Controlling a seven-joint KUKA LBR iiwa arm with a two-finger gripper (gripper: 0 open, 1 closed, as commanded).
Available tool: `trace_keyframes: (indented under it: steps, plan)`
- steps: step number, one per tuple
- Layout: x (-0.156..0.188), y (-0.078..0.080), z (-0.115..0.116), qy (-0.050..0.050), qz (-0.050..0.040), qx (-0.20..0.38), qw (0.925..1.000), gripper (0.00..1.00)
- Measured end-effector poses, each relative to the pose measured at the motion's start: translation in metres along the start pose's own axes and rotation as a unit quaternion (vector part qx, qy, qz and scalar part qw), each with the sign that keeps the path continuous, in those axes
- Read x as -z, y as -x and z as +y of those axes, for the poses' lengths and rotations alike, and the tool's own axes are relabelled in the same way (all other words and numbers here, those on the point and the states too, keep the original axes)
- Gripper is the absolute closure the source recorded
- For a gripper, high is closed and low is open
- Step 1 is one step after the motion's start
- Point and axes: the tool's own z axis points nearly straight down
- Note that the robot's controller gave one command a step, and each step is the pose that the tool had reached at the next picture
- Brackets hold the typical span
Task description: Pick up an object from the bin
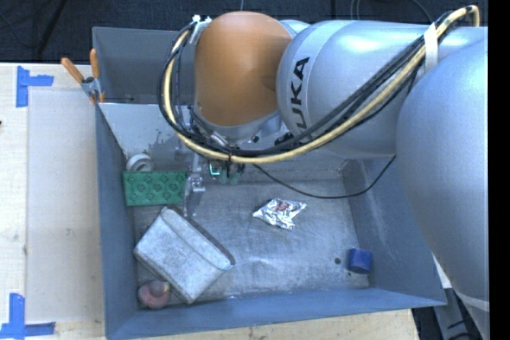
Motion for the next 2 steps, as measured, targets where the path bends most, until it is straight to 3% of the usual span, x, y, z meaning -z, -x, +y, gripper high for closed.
trace_keyframes:
  steps: [1,2]
  plan:
    - [-0.1184,0.0054,-0.0126,0.005,-0.0093,-0.276,0.961,0.0]
    - [-0.117,0.0064,-0.0142,0.004,-0.0106,-0.277,0.9609,1.0]
